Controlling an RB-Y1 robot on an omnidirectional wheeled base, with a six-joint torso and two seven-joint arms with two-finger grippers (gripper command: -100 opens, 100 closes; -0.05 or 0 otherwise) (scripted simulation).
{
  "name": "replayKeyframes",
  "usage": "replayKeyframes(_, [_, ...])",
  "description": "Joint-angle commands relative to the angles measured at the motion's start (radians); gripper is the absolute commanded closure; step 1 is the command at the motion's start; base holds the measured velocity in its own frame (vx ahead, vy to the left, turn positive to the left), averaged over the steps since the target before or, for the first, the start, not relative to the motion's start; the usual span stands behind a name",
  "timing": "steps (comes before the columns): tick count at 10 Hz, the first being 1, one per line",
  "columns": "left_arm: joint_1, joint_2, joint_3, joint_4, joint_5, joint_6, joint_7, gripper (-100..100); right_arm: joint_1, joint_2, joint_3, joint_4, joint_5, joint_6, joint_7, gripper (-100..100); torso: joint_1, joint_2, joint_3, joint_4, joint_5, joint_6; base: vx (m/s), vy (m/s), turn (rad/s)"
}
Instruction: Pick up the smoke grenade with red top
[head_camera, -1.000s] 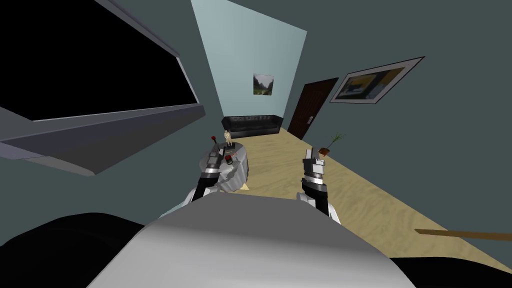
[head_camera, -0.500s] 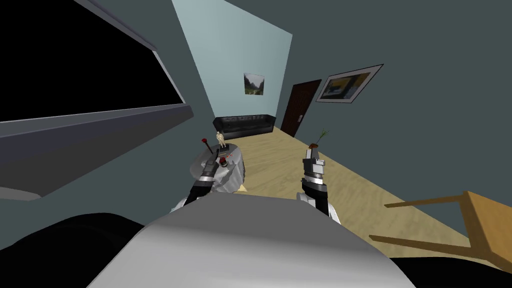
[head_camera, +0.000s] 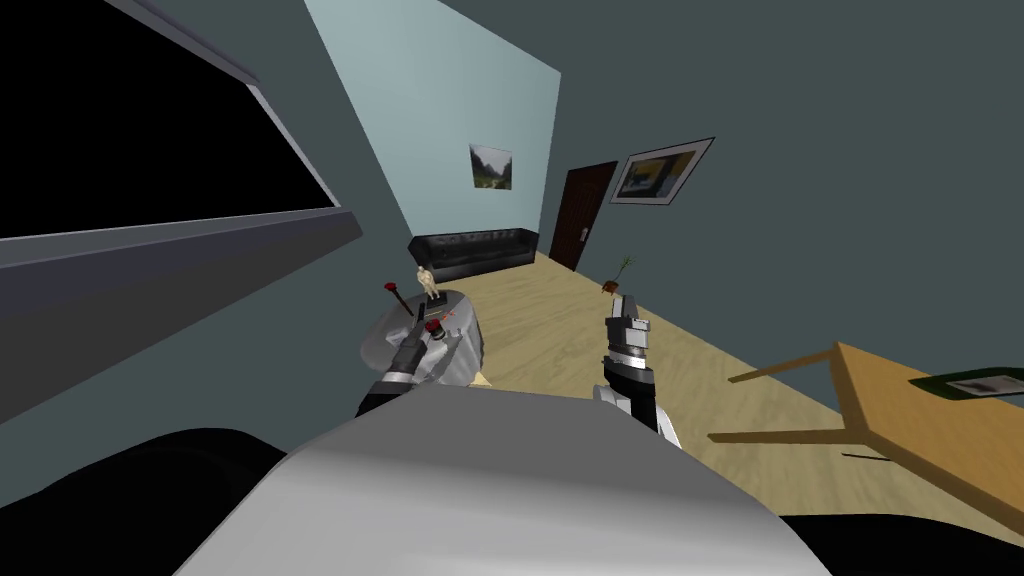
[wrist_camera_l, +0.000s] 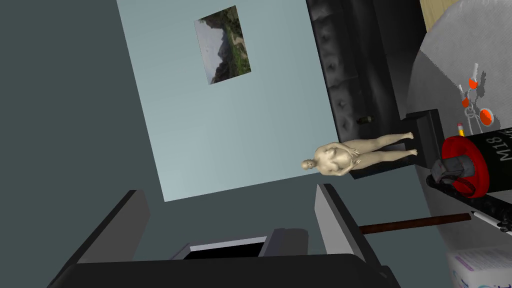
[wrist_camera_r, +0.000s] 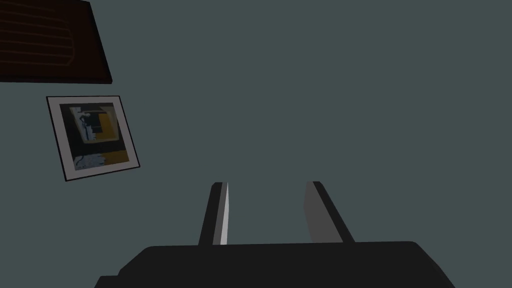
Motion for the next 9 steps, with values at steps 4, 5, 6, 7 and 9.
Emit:
replayKeyframes(4, [0.125, 0.051, 0.022, 0.050, 0.062, -0.013, -0.001, -100, 0.000, 0.000, 0.000, 0.000, 0.000, 0.000, 0.000, 0, 0.000, 0.000, 0.000, 0.000, 0.000, 0.000, 0.000, -0.001, -0.197])
replayKeyframes(5, [0.128, 0.051, 0.022, 0.050, 0.062, -0.013, -0.001, -100, 0.000, 0.000, 0.000, 0.000, 0.000, 0.000, 0.000, 0, 0.000, -0.001, 0.000, 0.000, 0.000, 0.001, 0.002, 0.002, -0.091])
replayKeyframes(6, [0.160, 0.067, 0.028, 0.065, 0.083, -0.015, -0.001, -100, 0.000, 0.000, 0.000, 0.000, 0.000, 0.000, 0.000, 0, 0.000, -0.001, 0.000, 0.000, 0.000, 0.000, 0.005, -0.001, -0.167])
replayKeyframes(7, [0.167, 0.067, 0.028, 0.065, 0.083, -0.015, -0.001, -100, 0.000, 0.000, 0.000, 0.000, 0.000, 0.000, 0.000, 0, 0.000, -0.001, 0.000, 0.000, 0.000, 0.000, 0.004, 0.004, -0.103])
replayKeyframes(9, [0.229, 0.099, 0.041, 0.095, 0.128, -0.015, 0.000, -100, 0.000, 0.000, 0.000, 0.000, 0.000, 0.000, 0.000, 0, 0.000, -0.001, 0.000, 0.000, 0.000, 0.001, 0.011, 0.003, -0.272])
